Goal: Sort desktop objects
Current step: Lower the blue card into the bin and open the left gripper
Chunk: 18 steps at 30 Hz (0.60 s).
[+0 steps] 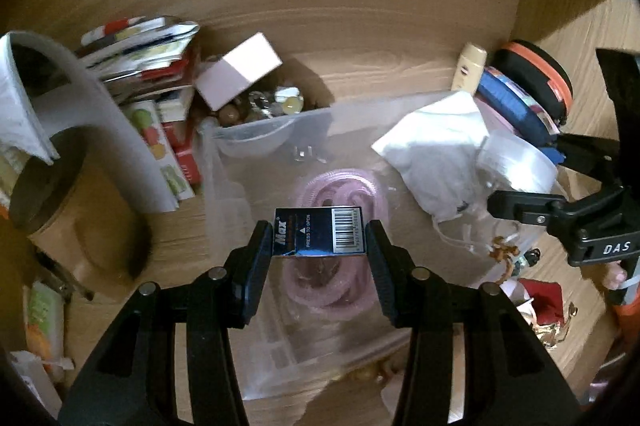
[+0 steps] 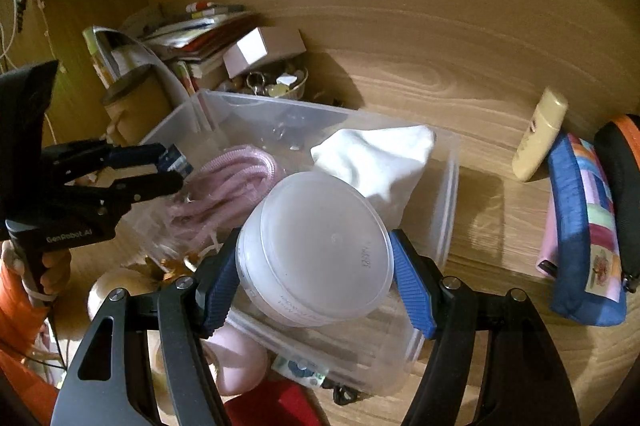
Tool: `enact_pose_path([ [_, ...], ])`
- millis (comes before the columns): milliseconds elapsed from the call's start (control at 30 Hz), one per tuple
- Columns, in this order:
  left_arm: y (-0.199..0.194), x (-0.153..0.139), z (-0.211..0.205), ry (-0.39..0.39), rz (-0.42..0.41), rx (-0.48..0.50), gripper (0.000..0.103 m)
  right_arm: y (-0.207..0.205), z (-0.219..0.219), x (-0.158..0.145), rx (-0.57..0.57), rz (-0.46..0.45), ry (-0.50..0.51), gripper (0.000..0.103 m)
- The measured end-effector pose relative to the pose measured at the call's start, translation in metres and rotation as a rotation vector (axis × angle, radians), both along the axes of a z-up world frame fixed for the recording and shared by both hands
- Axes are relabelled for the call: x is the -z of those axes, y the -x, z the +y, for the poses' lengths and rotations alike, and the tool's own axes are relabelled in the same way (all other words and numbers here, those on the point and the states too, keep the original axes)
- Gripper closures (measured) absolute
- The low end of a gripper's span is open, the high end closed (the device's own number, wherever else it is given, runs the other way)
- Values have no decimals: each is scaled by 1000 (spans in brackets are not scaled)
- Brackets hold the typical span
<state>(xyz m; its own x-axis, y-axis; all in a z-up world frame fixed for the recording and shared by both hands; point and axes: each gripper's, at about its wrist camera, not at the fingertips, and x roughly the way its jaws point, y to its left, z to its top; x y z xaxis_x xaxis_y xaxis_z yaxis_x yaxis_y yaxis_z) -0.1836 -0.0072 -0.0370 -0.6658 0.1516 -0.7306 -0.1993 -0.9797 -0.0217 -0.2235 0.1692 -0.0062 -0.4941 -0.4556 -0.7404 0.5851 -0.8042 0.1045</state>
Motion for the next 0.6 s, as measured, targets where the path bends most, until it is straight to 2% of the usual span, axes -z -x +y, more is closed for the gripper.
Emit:
enact_pose_path([
  [300, 6, 9, 13, 49, -6, 19, 54, 1, -9, 4, -5, 24, -50, 33],
  [433, 6, 7, 12, 39, -20, 16, 43, -3, -16, 8, -19, 22, -76, 34],
  [533, 2, 2, 15, 63, 2, -3, 25, -5, -17, 5, -18, 16, -78, 34],
  [600, -3, -2, 16, 62, 19, 5, 23, -9, -16, 1, -14, 19, -73, 31],
])
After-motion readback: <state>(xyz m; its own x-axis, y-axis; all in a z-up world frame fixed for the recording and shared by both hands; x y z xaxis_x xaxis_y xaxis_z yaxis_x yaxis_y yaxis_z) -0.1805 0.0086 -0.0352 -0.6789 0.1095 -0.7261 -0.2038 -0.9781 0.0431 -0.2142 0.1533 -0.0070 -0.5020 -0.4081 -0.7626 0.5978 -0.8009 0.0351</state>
